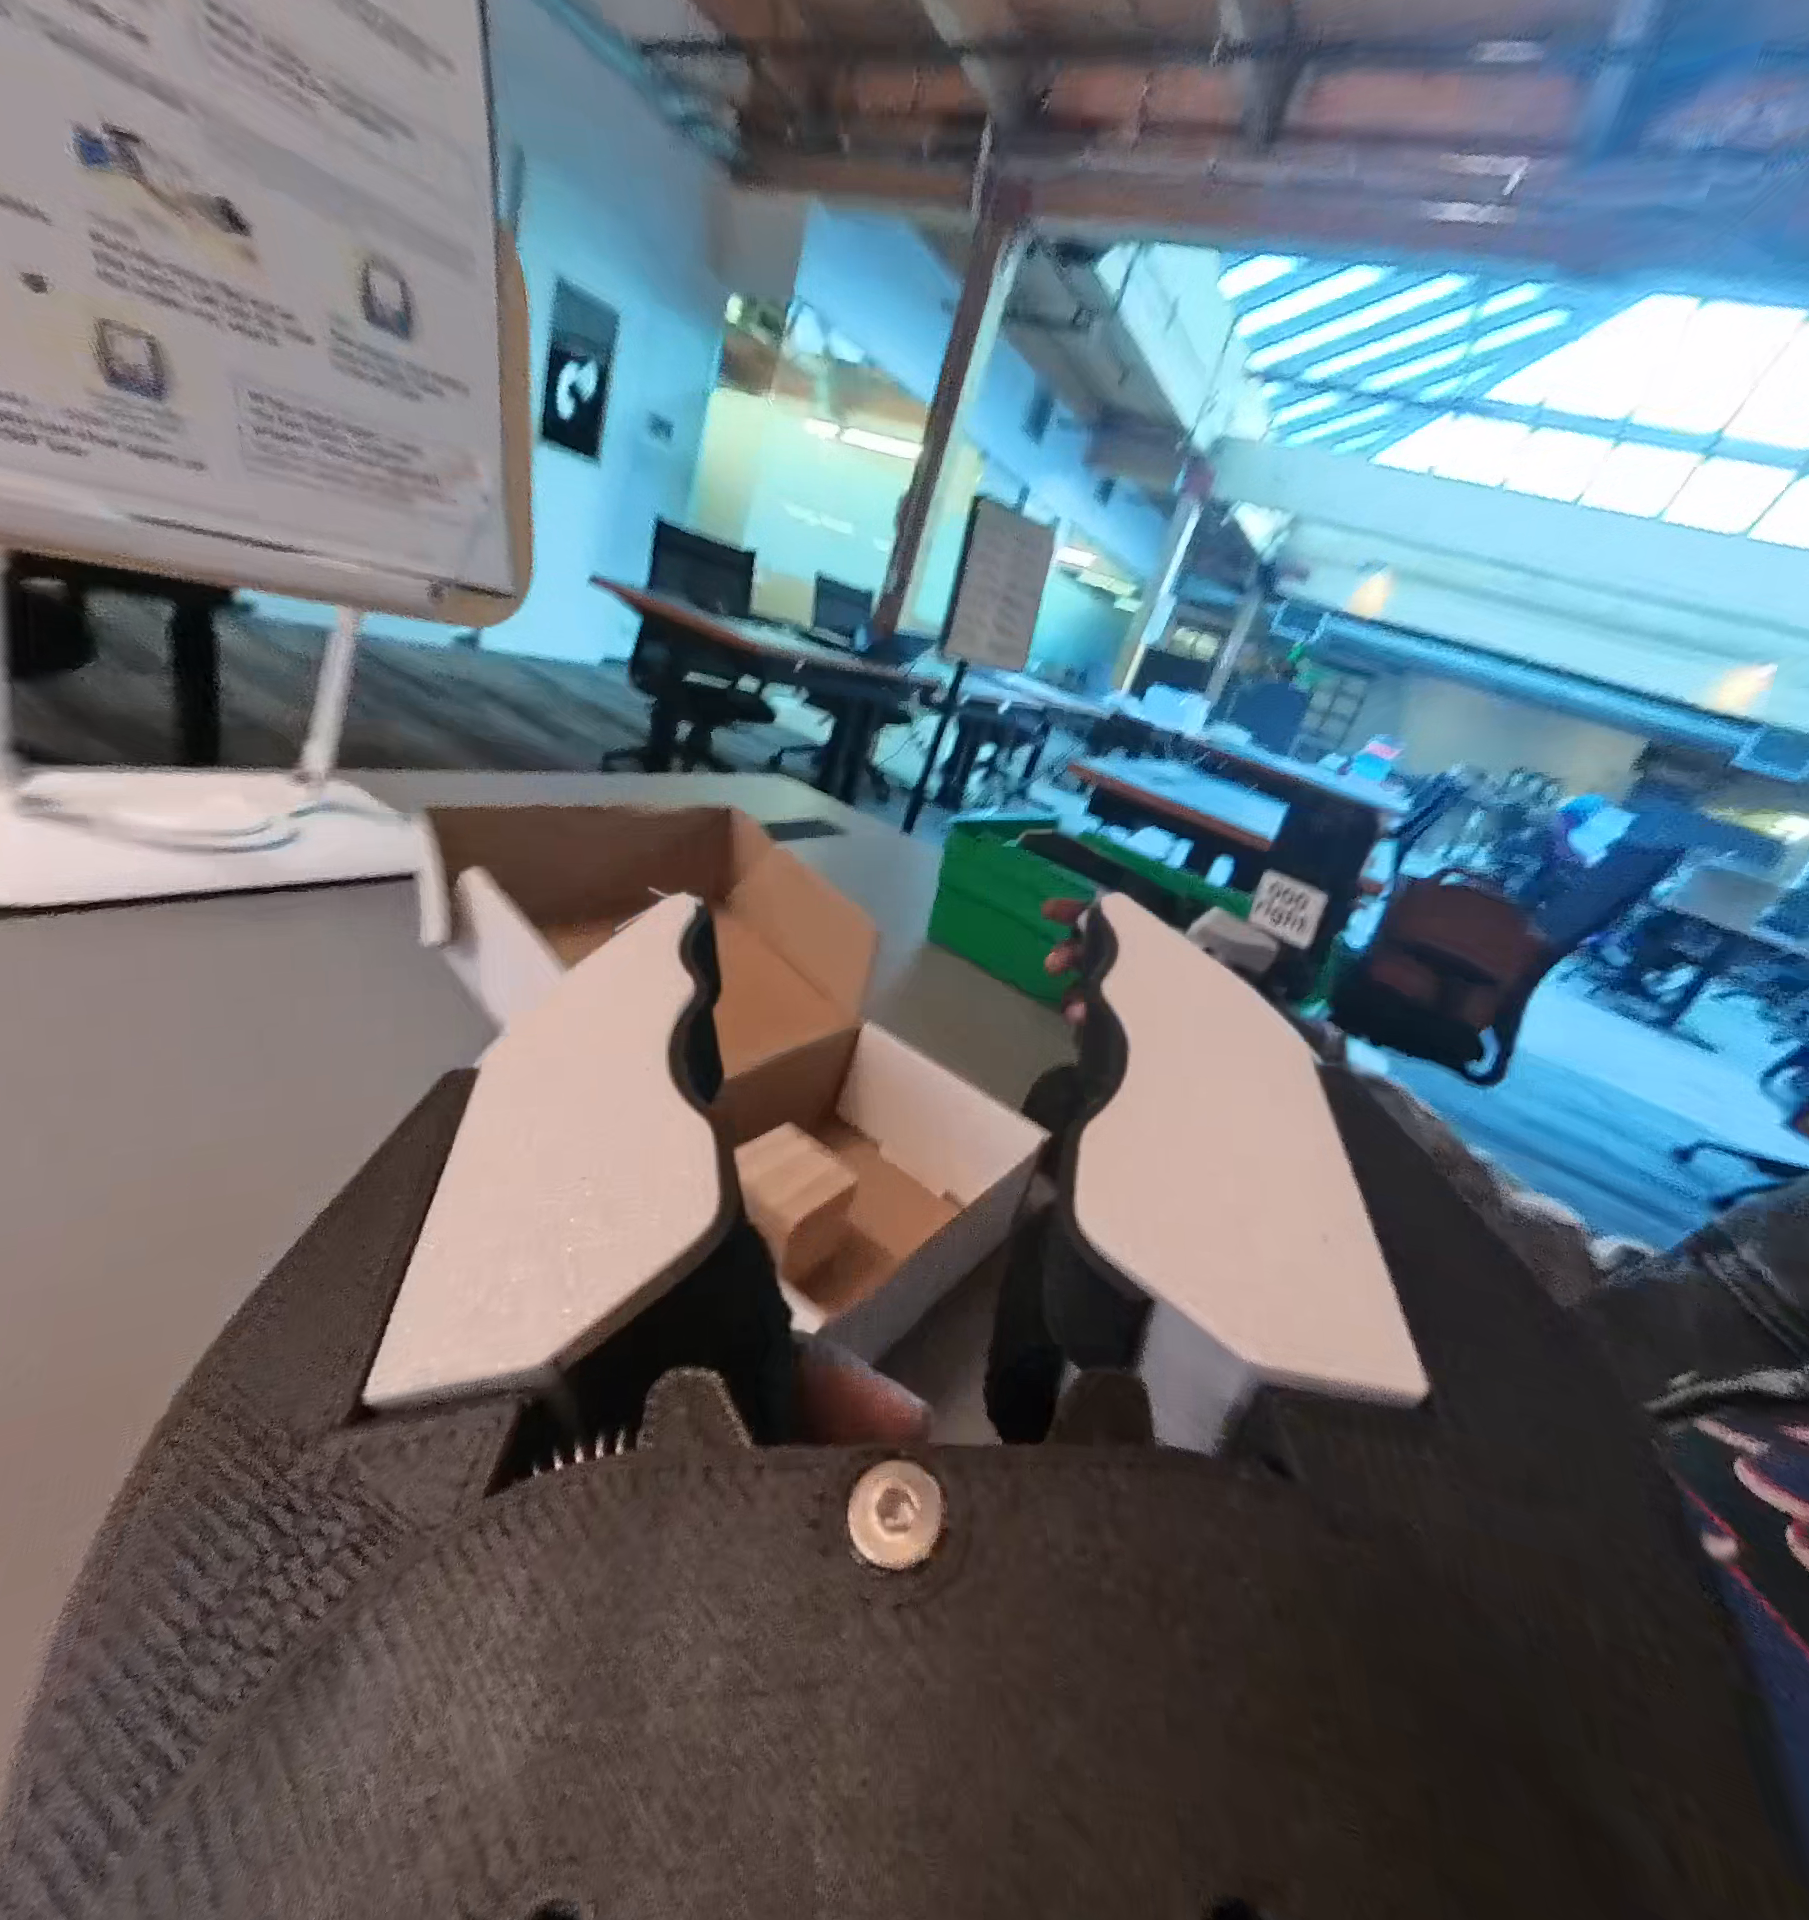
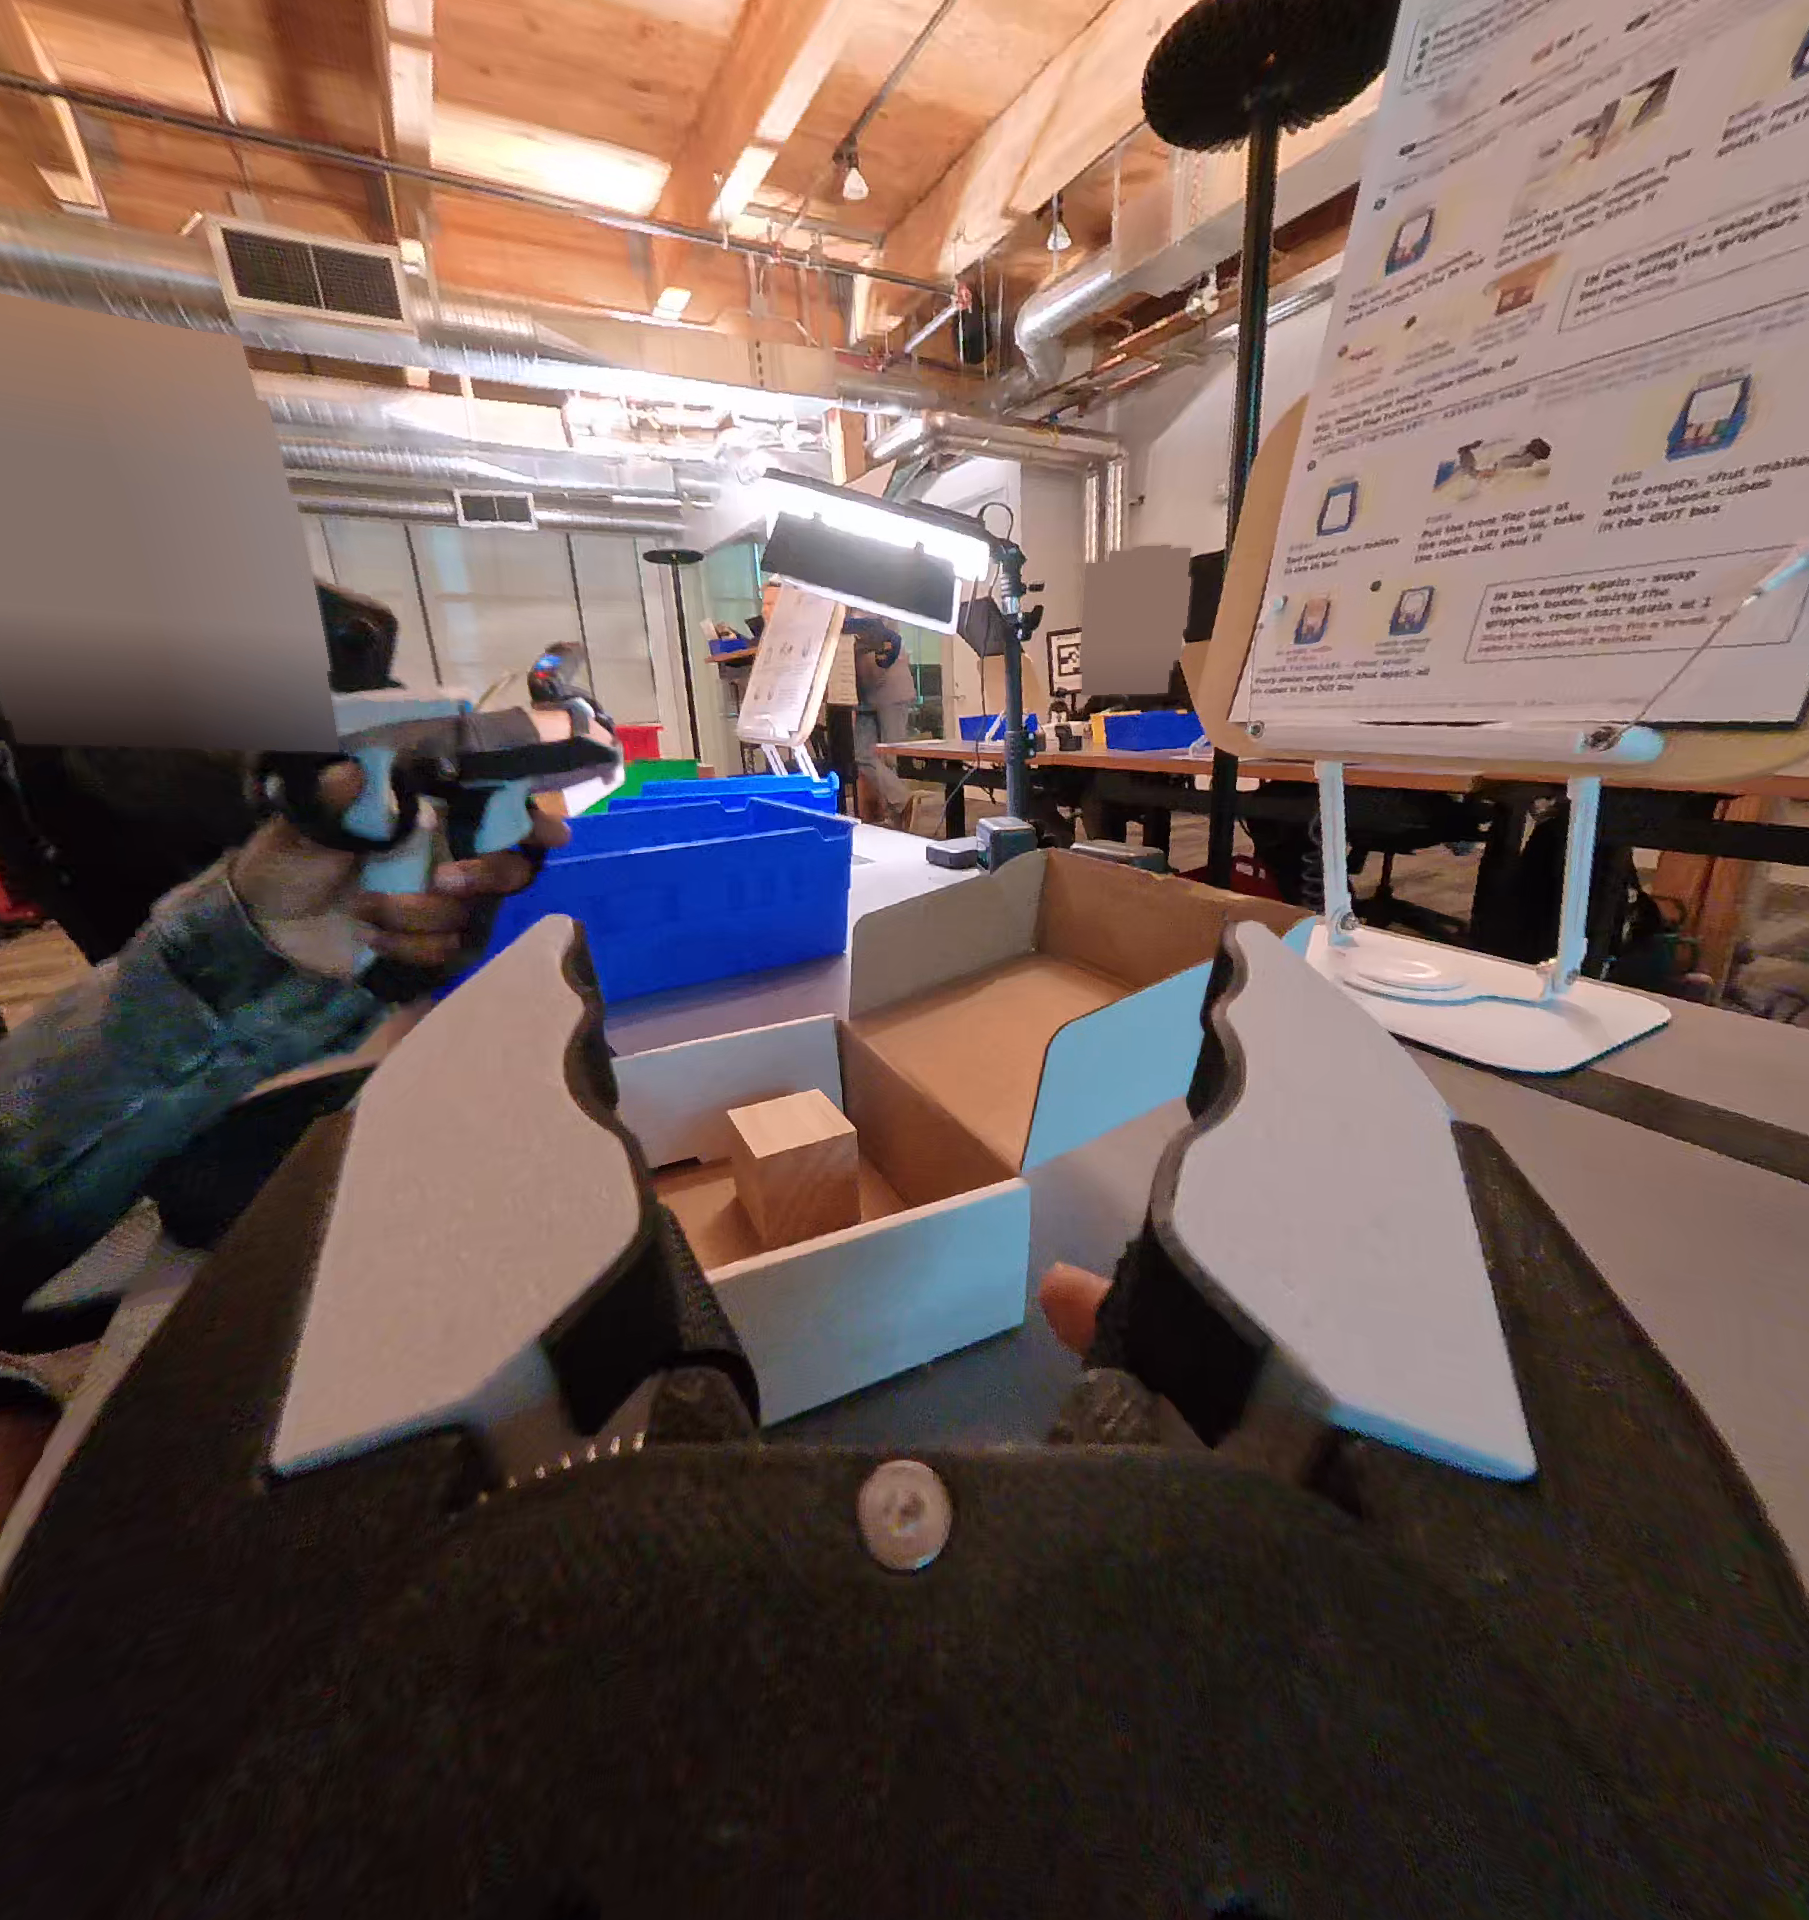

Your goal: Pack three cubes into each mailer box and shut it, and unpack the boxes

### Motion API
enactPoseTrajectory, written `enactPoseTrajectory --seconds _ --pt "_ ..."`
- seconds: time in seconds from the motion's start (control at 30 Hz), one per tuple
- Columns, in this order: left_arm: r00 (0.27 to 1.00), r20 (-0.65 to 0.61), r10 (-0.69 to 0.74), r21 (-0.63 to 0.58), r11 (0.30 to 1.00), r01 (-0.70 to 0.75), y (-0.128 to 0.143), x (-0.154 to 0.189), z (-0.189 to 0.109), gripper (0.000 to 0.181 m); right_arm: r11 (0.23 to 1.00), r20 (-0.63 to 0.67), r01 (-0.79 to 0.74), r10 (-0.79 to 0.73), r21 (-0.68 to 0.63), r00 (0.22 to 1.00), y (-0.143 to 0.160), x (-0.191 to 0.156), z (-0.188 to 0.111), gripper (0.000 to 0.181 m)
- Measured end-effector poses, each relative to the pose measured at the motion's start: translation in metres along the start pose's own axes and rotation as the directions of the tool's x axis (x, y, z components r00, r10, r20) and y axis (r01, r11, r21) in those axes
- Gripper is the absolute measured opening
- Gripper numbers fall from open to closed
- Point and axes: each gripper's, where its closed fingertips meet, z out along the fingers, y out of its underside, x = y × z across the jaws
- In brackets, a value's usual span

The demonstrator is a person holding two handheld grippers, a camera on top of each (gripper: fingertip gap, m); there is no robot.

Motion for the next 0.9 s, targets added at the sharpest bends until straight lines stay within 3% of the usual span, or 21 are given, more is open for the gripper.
enactPoseTrajectory --seconds 0.1,0.2,0.27,0.33,0.4,0.5,0.67,0.9 --pt "0.975 0.201 0.092 -0.111 0.991 -0.07 -0.017 -0.03 -0.043 0.073 0.999 0.023 0.01 -0.009 -0.046 1.0 0.01 -0.005 0.003 0.11" --pt "0.886 0.427 0.18 -0.159 0.98 -0.123 -0.045 -0.064 -0.107 0.075 0.997 0.034 0.039 -0.037 -0.063 0.999 0.012 -0.008 0.004 0.111" --pt "0.742 0.618 0.26 -0.248 0.96 -0.13 -0.054 -0.1 -0.161 0.074 0.998 0.036 0.028 -0.026 -0.053 0.999 0.011 -0.009 0.004 0.111" --pt "0.556 0.765 0.324 -0.376 0.926 -0.023 -0.047 -0.142 -0.219 0.075 0.999 0.037 0.008 -0.007 -0.042 0.999 0.009 -0.008 0.003 0.111" --pt "0.478 0.804 0.352 -0.471 0.869 0.153 -0.027 -0.171 -0.257 0.074 0.999 0.039 0.001 0.0 -0.035 0.999 0.008 -0.009 0.003 0.111" --pt "0.459 0.801 0.384 -0.552 0.772 0.317 -0.001 -0.199 -0.28 0.074 0.999 0.039 0.014 -0.013 -0.047 0.999 0.01 -0.009 0.004 0.112" --pt "0.494 0.755 0.431 -0.65 0.588 0.481 0.032 -0.221 -0.294 0.066 0.999 0.04 0.011 -0.009 -0.052 0.999 0.012 -0.01 0.005 0.112" --pt "0.535 0.733 0.419 -0.679 0.499 0.539 0.053 -0.231 -0.298 0.047 0.998 0.045 0.024 -0.021 -0.062 0.999 0.014 -0.012 0.006 0.112"
